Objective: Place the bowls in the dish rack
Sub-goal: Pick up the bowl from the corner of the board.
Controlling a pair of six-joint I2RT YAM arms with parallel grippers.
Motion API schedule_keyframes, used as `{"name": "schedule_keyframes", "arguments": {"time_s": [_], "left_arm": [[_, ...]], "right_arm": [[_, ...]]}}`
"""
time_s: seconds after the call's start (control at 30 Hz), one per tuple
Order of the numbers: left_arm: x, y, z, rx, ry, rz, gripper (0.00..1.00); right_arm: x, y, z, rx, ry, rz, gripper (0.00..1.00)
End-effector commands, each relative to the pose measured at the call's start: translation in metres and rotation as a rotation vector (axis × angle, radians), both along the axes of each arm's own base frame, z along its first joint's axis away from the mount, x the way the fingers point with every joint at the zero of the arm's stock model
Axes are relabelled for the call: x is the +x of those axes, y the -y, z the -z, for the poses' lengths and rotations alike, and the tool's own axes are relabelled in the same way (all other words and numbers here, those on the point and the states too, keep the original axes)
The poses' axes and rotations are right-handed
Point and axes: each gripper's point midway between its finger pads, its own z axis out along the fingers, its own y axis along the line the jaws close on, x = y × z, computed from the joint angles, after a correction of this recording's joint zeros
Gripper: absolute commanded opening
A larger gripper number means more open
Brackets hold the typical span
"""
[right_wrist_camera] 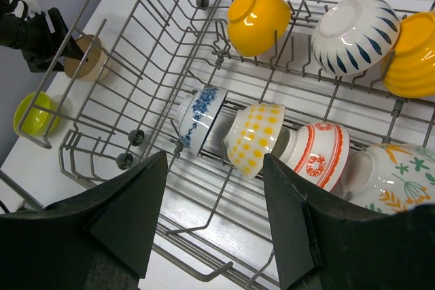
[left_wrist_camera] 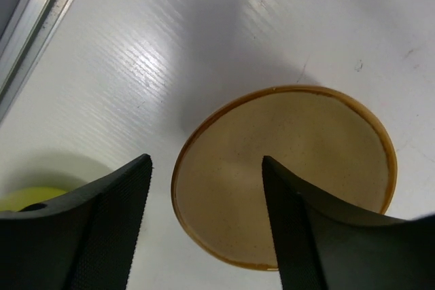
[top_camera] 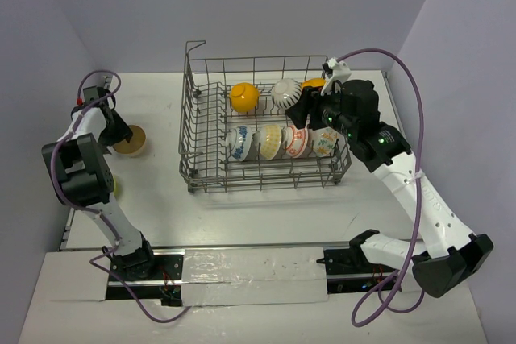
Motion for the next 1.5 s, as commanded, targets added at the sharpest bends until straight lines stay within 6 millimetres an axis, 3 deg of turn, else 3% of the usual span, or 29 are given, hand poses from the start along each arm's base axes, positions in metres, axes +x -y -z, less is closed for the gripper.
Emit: {"name": "schedule_keyframes", "arguments": {"time_s": [0.0,0.2,0.43,0.53,0.7,0.83,1.0,1.03,1.23,1.47], "left_arm": [[0.017,0.0,-0.008,-0.023,0.052,0.005,0.67],[0.018,0.003,-0.004,-0.042,0.052,0.025,0.52],[0.018,0.008,0.002,-0.07,0.044,0.042,0.12],[0.018,0.01,0.004,-0.079,0.044,0.045,0.0],[0.019,0.015,-0.003,-0.098,0.066,0.042,0.0],[0.022,0.017,-0.022,-0.103,0.119,0.04,0.0],[0.027,0.017,-0.072,-0.075,0.246,0.028,0.0],[0.026,0.015,-0.095,-0.049,0.302,0.013,0.0],[0.022,0.021,-0.174,-0.025,0.532,-0.012,0.0],[0.009,0.045,-0.233,-0.03,0.677,0.083,0.0]], "right_arm": [[0.002,-0.002,0.003,-0.017,0.012,-0.003,0.66],[0.003,-0.002,0.003,-0.008,0.013,0.002,0.66],[0.003,0.0,0.003,-0.011,0.022,0.012,0.66],[0.002,0.0,0.002,-0.015,0.026,0.009,0.66],[0.001,0.002,0.001,-0.014,0.029,0.013,0.66],[0.001,0.002,0.0,-0.012,0.033,0.017,0.65],[0.002,-0.001,0.002,-0.012,0.025,0.004,0.63],[0.002,-0.001,0.003,-0.013,0.022,0.004,0.63],[0.001,-0.01,0.007,-0.009,0.002,-0.047,0.62],[0.001,-0.014,0.008,-0.006,-0.002,-0.065,0.58]]}}
